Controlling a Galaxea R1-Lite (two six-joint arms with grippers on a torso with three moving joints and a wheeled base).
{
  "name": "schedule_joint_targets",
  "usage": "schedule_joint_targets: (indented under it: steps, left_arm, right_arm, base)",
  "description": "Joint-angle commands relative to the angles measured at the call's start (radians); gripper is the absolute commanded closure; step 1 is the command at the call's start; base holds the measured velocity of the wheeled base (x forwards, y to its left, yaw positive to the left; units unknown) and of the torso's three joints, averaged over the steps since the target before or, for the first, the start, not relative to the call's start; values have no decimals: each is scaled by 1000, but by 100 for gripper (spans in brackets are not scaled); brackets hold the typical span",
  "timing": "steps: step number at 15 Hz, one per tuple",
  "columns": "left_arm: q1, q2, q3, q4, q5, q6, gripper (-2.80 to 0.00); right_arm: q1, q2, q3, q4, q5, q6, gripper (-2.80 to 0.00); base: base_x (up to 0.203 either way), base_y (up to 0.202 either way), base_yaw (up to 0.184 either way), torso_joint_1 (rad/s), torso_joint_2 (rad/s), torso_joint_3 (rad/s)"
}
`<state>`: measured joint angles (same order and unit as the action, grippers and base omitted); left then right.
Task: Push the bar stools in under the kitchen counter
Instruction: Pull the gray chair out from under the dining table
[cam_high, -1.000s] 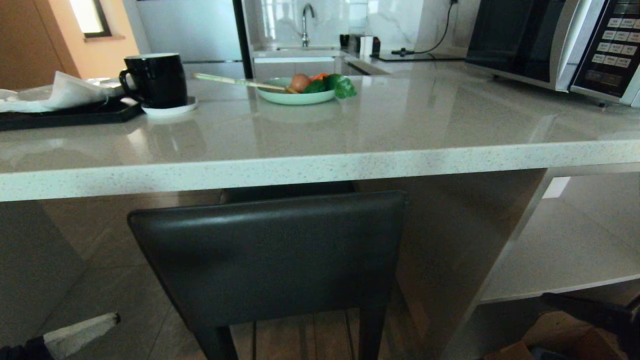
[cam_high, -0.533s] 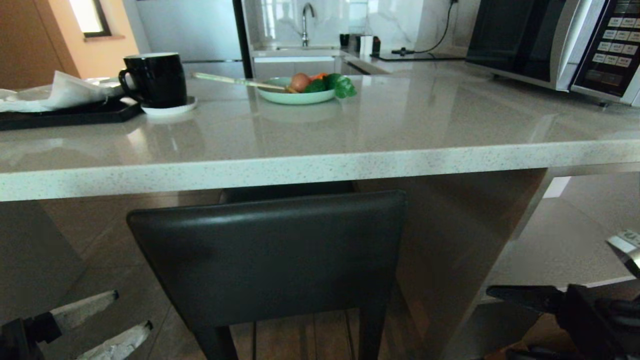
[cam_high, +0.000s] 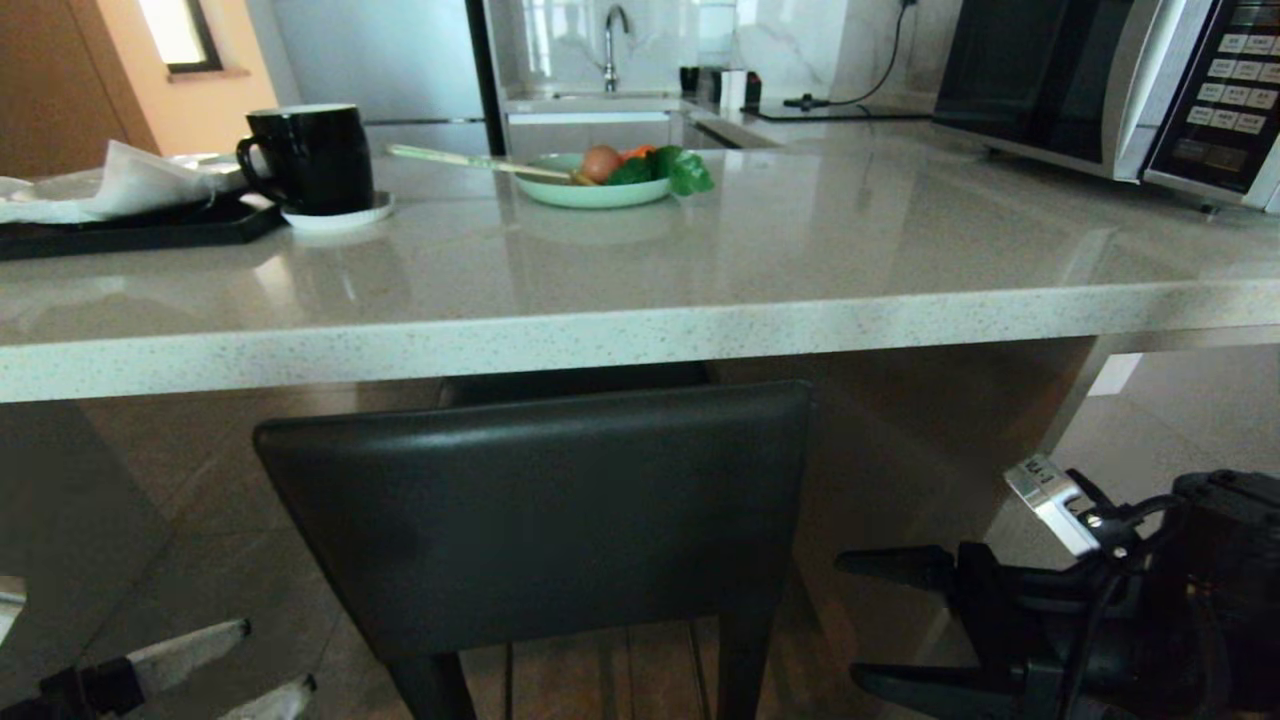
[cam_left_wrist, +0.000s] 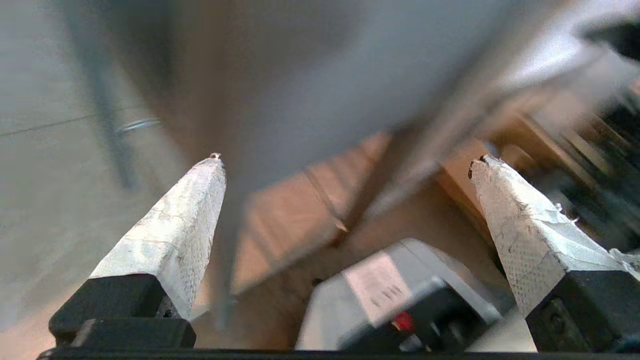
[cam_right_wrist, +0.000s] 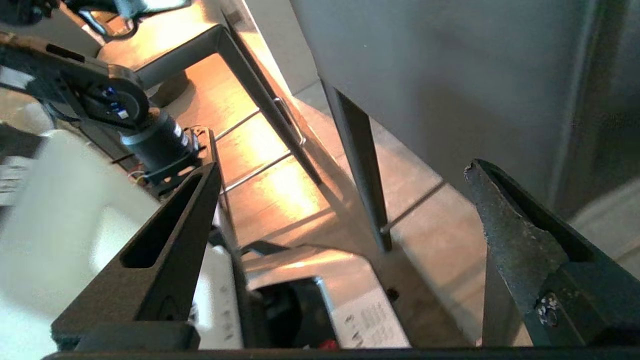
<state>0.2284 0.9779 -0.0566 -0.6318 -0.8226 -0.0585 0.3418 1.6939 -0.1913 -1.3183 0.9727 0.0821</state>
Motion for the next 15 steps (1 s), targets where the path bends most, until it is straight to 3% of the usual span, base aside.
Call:
schedule_joint_targets:
  steps: [1,2,4,5,9,12,15]
  left_arm:
    - [157,133,0,-112,-57,0,-280]
    - [250,170,3,-180,-154,4,-280]
    - [395,222,18,-262,-466,33,-280]
    - [424,235,27,-278,-528,45,-280]
    - [318,387,-13,-317,-543,127,-280]
    - [245,464,-94,-352,-543,128,-280]
    - [213,576,-104,-435,-541,132,-280]
  right_arm:
    - [15,119,10,-90,3,4,-280]
    - [15,123,18,-96,3,4,-280]
    - [10,131,15,-101,4,4,-280]
    - [7,142,10,-103,4,4,-280]
    - [-4,251,-66,-194,6,17,-280]
    - [-7,258,-155,-211,15,144,-280]
    - [-13,273,-242,-212,16,178,-280]
  base:
    - [0,0,0,0,0,0]
    - [0,0,0,0,0,0]
    - [0,0,0,0,0,0]
    - [0,0,0,0,0,0]
    - [0,0,0,0,0,0]
    - [0,0,0,0,0,0]
    - [0,0,0,0,0,0]
